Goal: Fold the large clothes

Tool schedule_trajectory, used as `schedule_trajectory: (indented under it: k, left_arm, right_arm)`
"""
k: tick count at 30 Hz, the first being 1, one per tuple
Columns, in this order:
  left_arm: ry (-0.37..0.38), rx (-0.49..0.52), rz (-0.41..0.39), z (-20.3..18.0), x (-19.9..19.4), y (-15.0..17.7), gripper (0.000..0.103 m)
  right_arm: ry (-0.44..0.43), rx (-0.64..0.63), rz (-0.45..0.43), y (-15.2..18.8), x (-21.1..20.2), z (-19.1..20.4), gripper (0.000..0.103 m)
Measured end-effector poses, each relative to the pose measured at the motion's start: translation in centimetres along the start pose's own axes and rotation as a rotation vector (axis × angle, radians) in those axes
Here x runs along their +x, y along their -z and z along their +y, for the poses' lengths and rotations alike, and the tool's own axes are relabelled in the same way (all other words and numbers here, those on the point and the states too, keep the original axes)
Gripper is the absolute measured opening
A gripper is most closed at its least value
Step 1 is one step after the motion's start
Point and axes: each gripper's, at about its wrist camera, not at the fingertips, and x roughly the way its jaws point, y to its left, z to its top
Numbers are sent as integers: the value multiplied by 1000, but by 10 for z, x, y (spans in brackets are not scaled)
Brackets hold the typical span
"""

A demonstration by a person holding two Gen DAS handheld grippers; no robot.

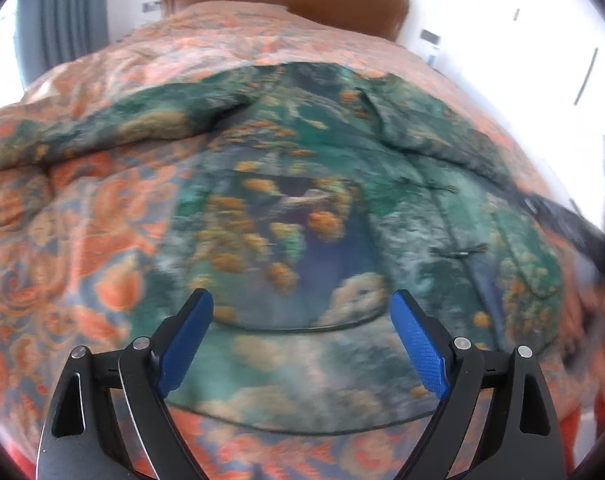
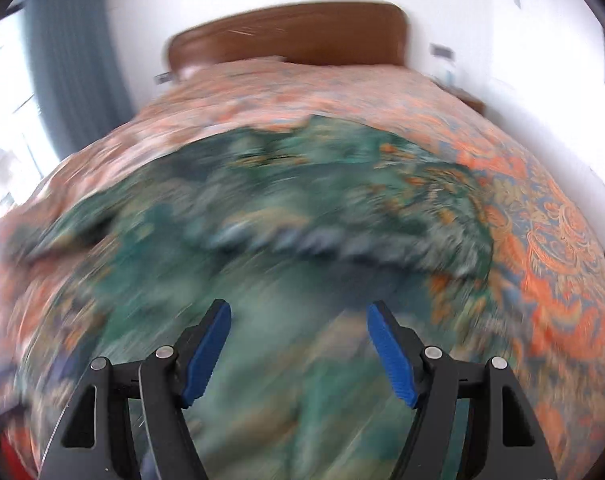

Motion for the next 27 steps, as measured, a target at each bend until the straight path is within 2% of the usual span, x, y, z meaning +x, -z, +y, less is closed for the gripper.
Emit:
schedule_trajectory:
  k: [2,4,7,10,19,22,24,27]
  left_arm:
    - [-85,1,-12,8,-3,1,91]
    - [-131,-10,-21,16,-8,1,91]
    - [-159,-31,-22,27,-12,0,91]
    - [-193,-42,-35,35,-16,0,91]
    - [-240,-52,-45,59,-13,-6,95]
    - [-208,-65,-65,88,-2,-27,95]
    - [-152,-135,-67,122,8,-47,95]
    - [-67,-326,-56,196,26,-80,95]
  right_arm:
    - [8,-40,-23,23,-24,26,73]
    - [10,-37,-43,44,-43,45,73]
    - [4,6,-73,68,-61,59,73]
    - [46,20,-100,82,-71,66,73]
    - [92,-9,-63,99,-73,69,73]
    - [86,-12,-55,102,-72,72,73]
    - [82,-20,-53,104,-72,74,73]
    - [67,-31,-42,109,-72,77,73]
